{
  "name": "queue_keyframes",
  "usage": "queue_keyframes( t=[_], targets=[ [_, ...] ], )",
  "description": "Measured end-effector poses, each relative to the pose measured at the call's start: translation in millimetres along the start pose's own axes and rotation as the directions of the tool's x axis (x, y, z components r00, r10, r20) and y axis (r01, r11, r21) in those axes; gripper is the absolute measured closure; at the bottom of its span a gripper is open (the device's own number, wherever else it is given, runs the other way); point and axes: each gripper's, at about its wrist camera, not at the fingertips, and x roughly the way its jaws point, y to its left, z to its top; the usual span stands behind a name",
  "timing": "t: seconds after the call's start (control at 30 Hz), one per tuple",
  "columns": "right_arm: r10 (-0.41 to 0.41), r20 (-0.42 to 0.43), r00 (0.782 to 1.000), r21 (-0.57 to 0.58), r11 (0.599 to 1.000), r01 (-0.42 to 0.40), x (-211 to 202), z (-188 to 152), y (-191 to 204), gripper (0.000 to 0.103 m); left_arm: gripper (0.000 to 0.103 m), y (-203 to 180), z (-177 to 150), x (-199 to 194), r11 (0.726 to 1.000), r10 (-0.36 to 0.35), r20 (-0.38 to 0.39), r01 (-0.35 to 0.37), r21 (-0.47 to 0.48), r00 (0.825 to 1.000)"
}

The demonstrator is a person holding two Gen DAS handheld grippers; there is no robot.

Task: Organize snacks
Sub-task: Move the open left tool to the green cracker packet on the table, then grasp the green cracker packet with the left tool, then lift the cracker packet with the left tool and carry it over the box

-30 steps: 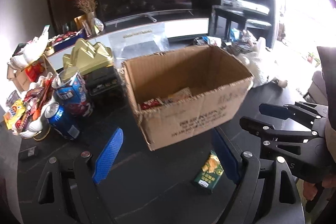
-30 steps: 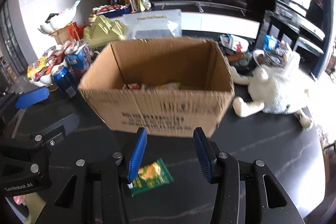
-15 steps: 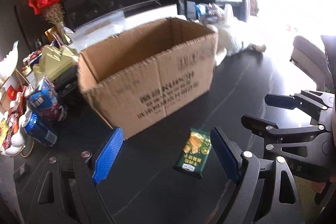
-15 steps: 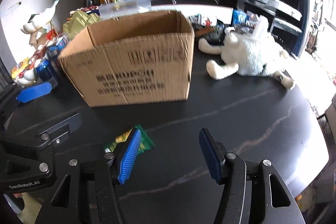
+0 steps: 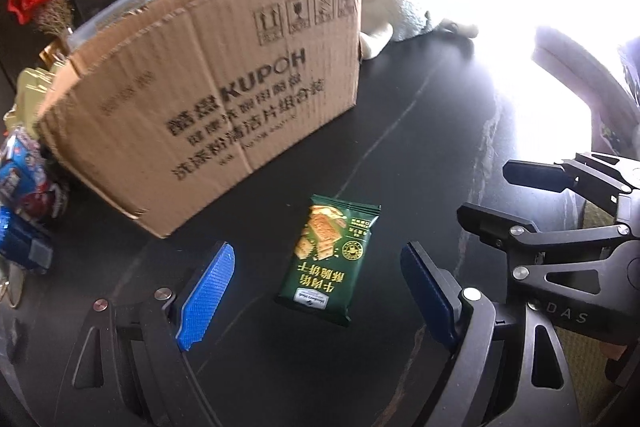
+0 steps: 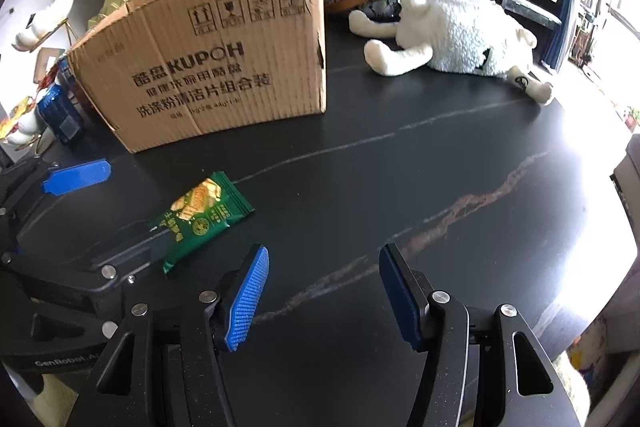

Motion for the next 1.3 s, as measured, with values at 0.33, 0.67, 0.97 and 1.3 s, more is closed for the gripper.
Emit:
queue_keyframes(
  t=[0.33,0.67,0.97,1.3],
  targets=[
    [-0.028,-0.023,0.999,0.012,1.000,0.028,12,-3,-2,0.044,0.024,1,1,29,0.999,-0.021,-0.048,0.022,0.033,0.999],
    [-0.019,-0.046,0.999,0.036,0.999,0.020,22,-4,-8,0.044,0.038,-4,2,45,0.999,-0.021,-0.079,0.024,0.030,0.997],
    [-0.019,-0.040,0.999,0.043,0.999,0.021,23,-3,-9,0.044,0.054,-2,0,46,0.998,-0.053,-0.087,0.051,-0.023,0.995],
    [-0.007,-0.016,1.000,0.030,1.000,0.008,18,0,-3,0.044,0.055,8,-5,24,0.992,-0.051,-0.043,0.046,-0.120,0.998]
  ],
)
